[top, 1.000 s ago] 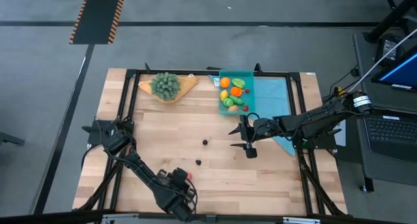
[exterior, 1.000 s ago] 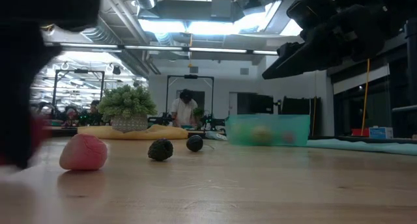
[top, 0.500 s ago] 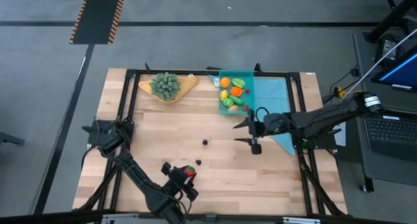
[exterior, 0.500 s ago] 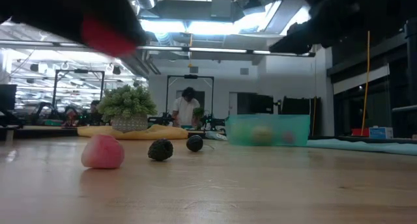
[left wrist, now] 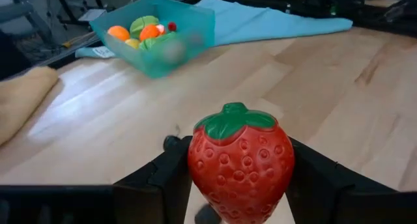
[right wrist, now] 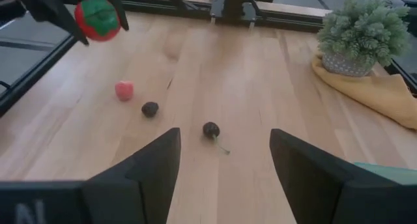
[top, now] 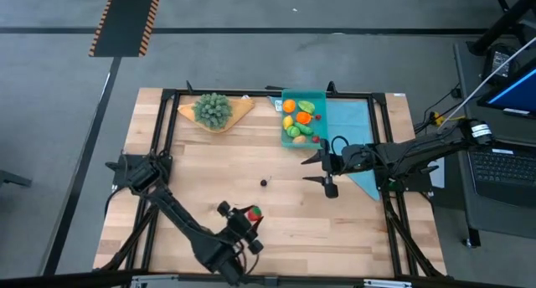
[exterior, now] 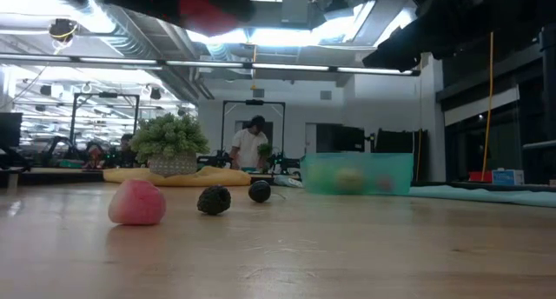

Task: Pick and placing Produce into tupperware
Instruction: Put the red strawberry into the blue bin

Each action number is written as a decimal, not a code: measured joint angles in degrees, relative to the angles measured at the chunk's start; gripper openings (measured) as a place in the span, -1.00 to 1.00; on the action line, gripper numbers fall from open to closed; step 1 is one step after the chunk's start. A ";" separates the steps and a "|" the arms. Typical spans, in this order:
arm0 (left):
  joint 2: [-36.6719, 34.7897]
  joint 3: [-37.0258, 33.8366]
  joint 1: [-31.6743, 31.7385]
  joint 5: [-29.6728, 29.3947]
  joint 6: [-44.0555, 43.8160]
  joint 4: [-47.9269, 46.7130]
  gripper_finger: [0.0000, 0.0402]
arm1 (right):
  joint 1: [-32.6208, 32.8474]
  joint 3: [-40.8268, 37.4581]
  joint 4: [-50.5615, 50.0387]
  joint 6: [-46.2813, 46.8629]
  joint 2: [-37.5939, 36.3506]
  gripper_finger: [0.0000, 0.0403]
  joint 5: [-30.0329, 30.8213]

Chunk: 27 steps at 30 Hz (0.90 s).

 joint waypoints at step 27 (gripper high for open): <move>-6.54 0.04 23.95 34.84 73.45 43.21 -0.05 | 10.43 -11.23 -3.99 3.06 -21.68 0.18 11.85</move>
